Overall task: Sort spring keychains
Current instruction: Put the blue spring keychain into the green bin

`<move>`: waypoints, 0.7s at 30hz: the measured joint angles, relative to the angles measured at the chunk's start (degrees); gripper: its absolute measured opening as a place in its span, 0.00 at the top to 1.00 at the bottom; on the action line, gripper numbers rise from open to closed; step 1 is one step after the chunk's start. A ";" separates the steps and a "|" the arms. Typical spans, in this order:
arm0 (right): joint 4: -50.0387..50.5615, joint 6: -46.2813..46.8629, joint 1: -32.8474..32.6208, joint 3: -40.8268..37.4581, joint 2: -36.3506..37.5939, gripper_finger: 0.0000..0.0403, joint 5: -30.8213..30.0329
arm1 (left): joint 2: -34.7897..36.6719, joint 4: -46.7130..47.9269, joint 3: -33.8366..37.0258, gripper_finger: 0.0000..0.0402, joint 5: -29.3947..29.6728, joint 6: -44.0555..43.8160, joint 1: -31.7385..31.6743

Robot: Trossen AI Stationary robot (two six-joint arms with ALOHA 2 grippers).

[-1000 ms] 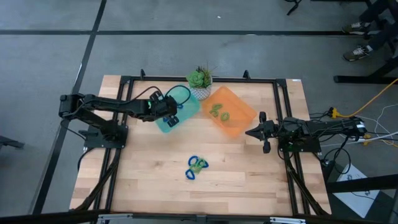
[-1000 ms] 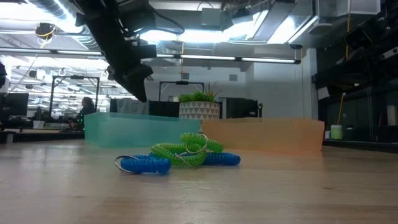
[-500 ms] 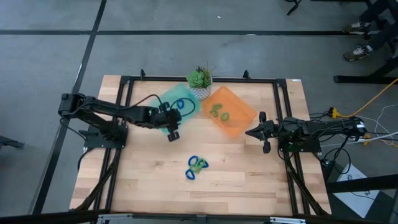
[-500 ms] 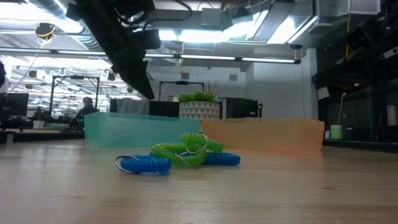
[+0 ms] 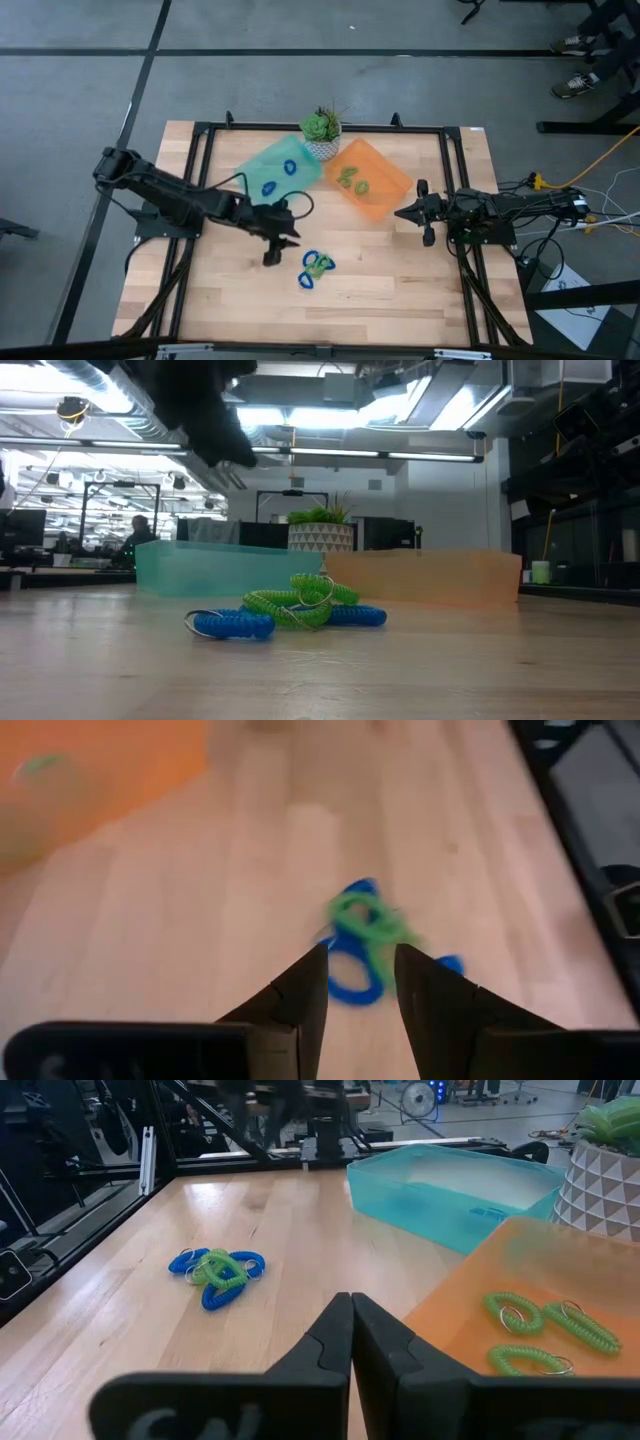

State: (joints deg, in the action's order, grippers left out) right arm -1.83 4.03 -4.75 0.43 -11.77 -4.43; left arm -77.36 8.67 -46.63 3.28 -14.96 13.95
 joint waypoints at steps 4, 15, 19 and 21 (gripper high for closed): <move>0.00 0.02 -0.01 0.00 0.00 0.98 0.00 | 0.00 -2.42 0.00 0.72 0.03 0.57 3.01; 0.01 0.00 0.00 0.00 0.00 0.98 0.00 | -2.41 -3.20 -0.02 0.72 1.08 -0.09 12.35; 0.00 0.00 0.01 0.00 0.01 0.98 0.01 | -4.49 -2.94 -0.02 0.72 1.21 1.51 15.48; 0.02 0.00 0.01 0.00 0.00 0.98 0.00 | -5.71 -2.89 -0.02 0.72 1.16 2.71 16.63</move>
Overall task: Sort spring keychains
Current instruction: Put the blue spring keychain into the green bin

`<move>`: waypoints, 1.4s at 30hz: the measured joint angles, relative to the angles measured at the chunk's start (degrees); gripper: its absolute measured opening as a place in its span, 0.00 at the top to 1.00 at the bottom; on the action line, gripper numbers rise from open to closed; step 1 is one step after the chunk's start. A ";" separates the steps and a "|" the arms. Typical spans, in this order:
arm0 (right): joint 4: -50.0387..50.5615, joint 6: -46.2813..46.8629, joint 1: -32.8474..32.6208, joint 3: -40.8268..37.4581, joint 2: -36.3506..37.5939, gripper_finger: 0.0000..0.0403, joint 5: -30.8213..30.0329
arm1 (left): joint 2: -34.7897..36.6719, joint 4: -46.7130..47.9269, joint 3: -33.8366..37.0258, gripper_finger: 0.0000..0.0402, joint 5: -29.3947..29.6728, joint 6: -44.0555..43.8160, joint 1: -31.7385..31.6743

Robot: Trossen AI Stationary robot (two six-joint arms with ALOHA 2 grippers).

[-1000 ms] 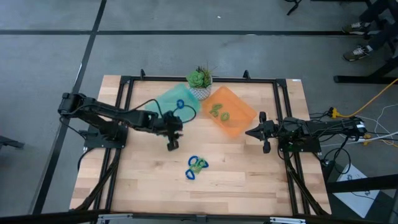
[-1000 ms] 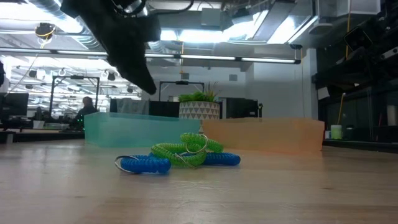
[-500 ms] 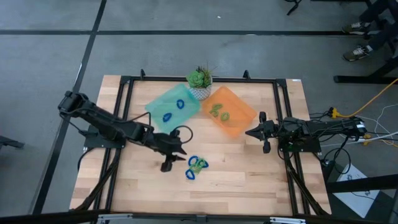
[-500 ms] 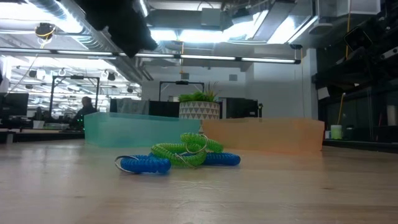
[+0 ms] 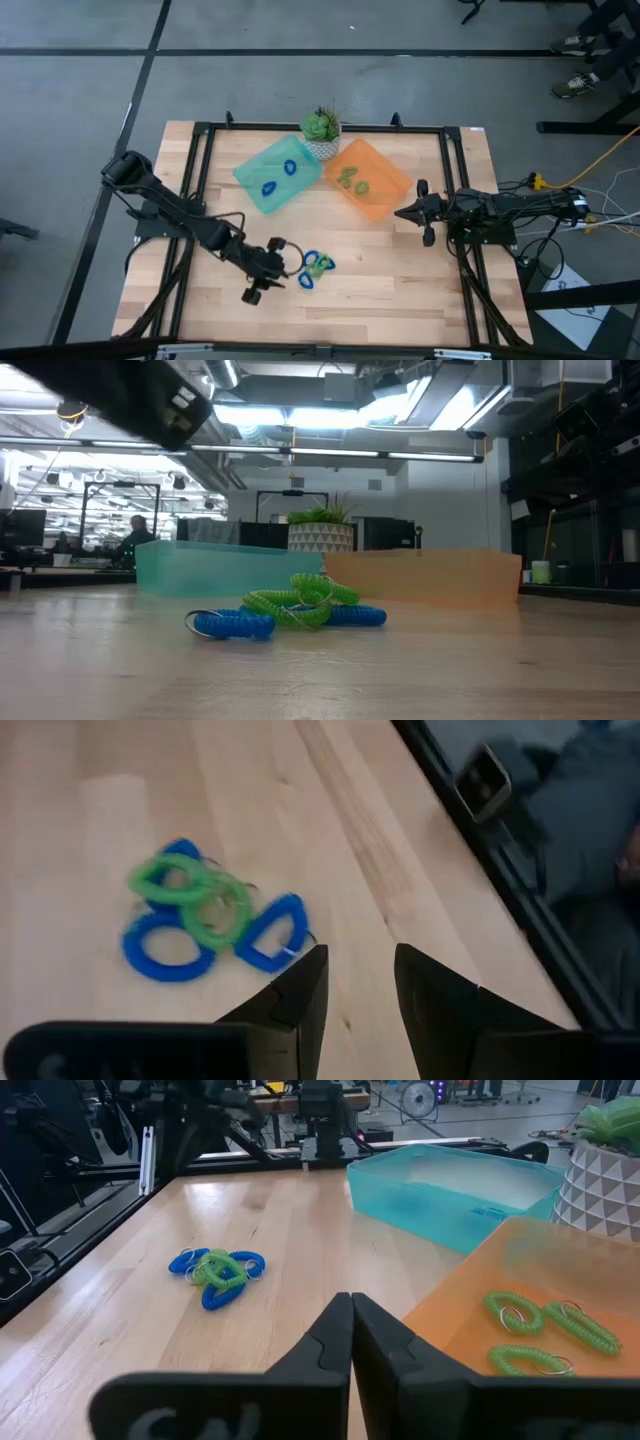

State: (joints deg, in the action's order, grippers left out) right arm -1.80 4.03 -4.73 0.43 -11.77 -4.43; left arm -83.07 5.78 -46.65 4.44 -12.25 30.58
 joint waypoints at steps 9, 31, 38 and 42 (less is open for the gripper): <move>0.00 0.00 -0.02 0.00 0.02 0.98 0.00 | -6.97 2.33 -2.91 0.72 0.78 5.40 1.19; 0.00 0.00 -0.01 0.00 0.00 0.98 0.00 | -20.59 7.68 -14.14 0.72 1.02 23.81 -4.28; 0.00 0.00 0.00 0.00 0.00 0.98 0.00 | -21.89 7.24 -14.12 0.72 -2.36 22.42 -5.73; -0.02 0.01 -0.01 0.00 0.01 0.98 0.03 | -23.78 4.50 -14.08 0.72 -5.76 22.06 -5.74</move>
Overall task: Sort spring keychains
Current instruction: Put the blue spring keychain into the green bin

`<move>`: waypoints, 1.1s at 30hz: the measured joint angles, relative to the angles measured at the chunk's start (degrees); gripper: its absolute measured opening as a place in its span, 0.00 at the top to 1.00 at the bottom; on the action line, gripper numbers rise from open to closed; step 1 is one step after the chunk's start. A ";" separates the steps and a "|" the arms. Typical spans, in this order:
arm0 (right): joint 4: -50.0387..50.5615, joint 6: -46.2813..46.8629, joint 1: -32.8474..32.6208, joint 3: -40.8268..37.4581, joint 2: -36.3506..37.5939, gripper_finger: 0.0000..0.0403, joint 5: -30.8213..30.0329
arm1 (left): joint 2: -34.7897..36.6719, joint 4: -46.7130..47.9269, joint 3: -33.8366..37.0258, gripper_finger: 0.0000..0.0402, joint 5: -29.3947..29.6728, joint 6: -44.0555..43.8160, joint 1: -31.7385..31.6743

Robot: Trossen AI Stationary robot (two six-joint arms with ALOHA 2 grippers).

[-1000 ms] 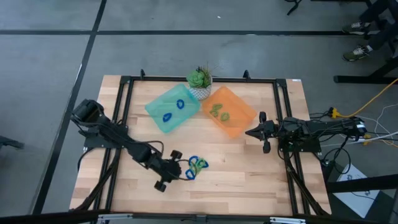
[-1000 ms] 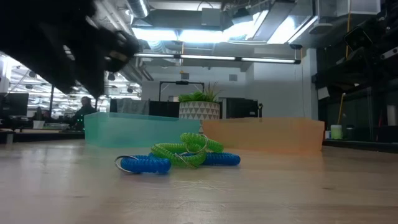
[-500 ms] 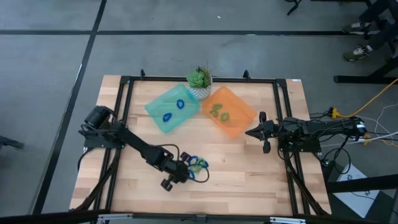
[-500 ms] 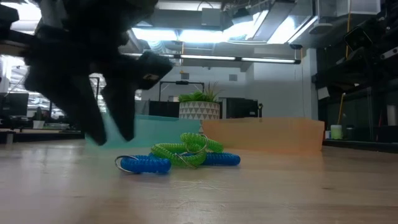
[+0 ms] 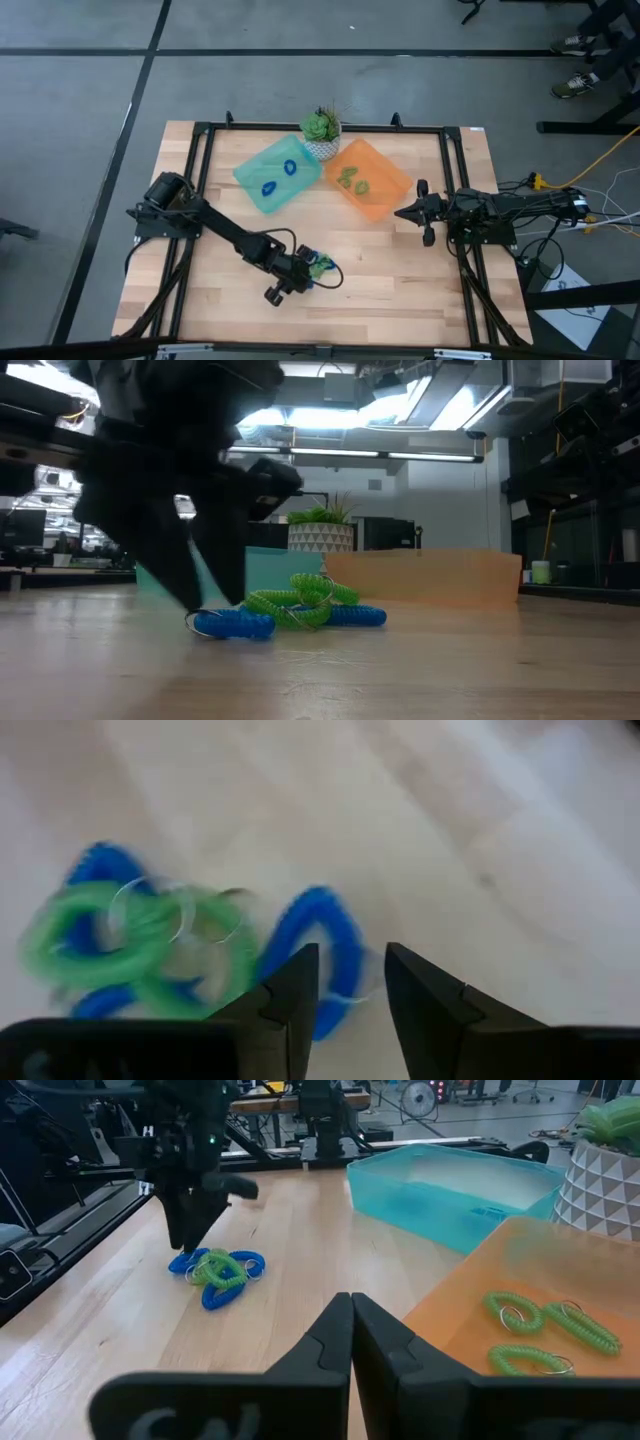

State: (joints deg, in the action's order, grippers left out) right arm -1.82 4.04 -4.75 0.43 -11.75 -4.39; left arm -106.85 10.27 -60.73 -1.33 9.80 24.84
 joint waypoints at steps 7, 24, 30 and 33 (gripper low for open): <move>0.00 0.00 0.01 0.00 0.00 0.98 0.01 | -2.63 -2.11 -0.04 0.72 -4.41 -0.02 -1.26; 0.00 0.00 0.00 0.00 -0.01 0.98 -0.02 | -2.60 -1.32 0.15 0.75 -4.52 -4.04 -2.75; 0.03 -0.01 0.00 0.00 -0.02 0.98 -0.03 | -0.95 2.18 0.28 0.88 -0.09 -4.37 -1.89; 0.02 -0.01 0.00 0.00 -0.02 0.98 -0.03 | -0.67 3.13 0.29 0.94 0.59 -4.67 -1.57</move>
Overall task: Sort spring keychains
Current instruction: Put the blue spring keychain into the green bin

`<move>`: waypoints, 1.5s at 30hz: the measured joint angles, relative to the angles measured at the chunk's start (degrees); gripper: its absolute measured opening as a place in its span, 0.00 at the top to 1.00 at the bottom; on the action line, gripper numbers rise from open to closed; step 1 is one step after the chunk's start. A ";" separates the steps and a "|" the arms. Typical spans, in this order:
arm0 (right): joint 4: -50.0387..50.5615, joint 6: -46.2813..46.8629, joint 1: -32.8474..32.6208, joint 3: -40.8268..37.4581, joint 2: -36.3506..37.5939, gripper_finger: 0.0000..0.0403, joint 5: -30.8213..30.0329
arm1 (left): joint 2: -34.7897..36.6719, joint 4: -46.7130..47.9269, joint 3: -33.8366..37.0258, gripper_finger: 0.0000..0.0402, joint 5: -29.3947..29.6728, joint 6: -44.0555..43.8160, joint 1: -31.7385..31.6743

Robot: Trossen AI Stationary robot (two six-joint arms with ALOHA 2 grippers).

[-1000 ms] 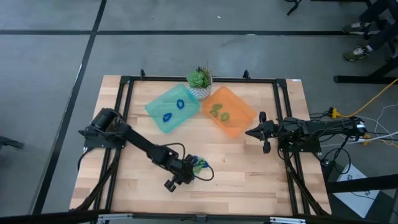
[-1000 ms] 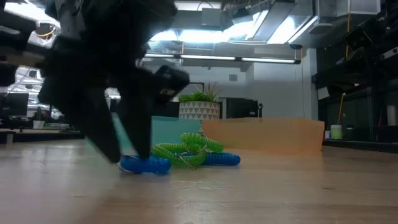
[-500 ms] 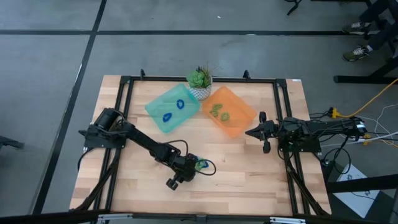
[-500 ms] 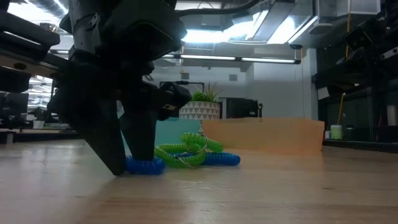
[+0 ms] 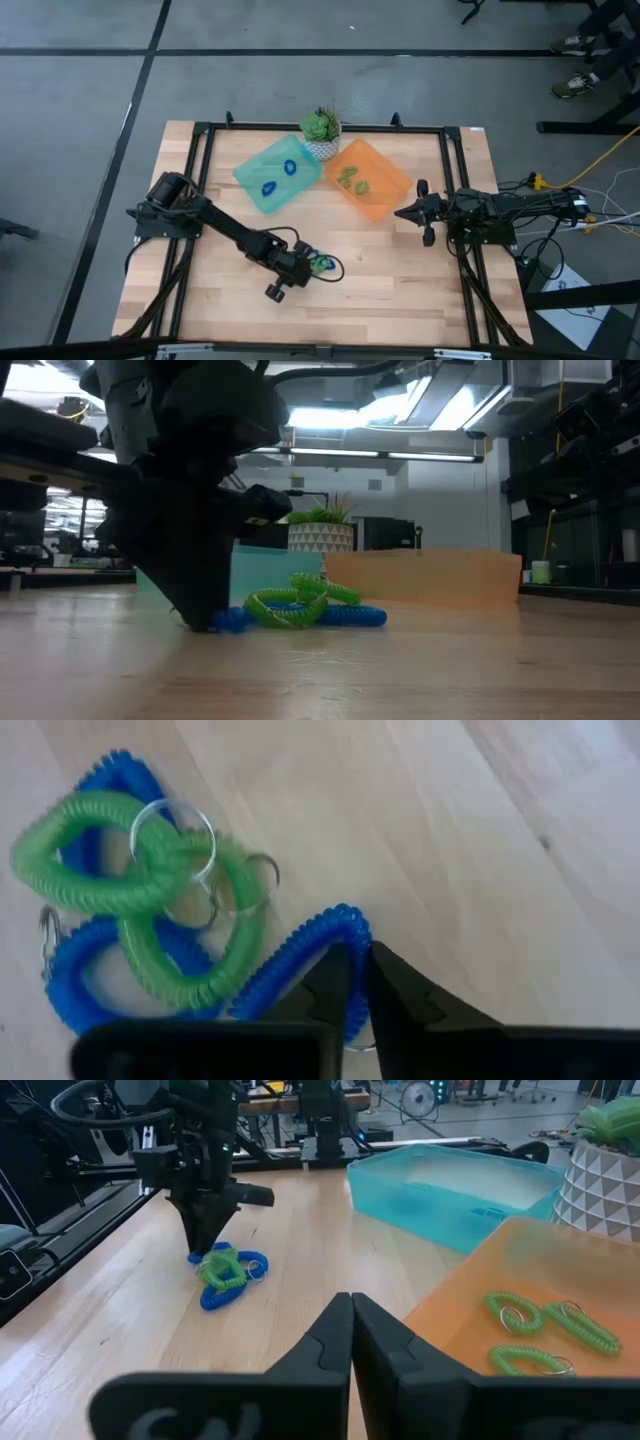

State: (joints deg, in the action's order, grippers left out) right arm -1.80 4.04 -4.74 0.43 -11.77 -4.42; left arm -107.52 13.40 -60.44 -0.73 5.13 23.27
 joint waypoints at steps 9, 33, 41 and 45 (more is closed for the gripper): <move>-0.01 0.00 0.01 0.00 0.01 0.98 0.01 | 0.76 2.98 0.00 0.96 0.00 -1.67 0.31; -0.02 0.00 0.00 0.00 0.02 0.98 0.03 | 16.36 17.51 -0.05 0.97 11.00 -7.79 2.57; -0.02 0.00 -0.01 0.00 0.02 0.98 0.00 | 25.33 18.62 -0.05 0.97 21.83 -11.89 7.11; 0.00 0.01 0.01 0.00 0.02 0.98 0.00 | 28.66 18.63 -0.07 0.97 27.65 -11.92 8.96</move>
State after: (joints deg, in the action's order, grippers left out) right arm -1.80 4.05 -4.73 0.43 -11.75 -4.43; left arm -78.87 32.03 -60.51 26.92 -6.79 32.23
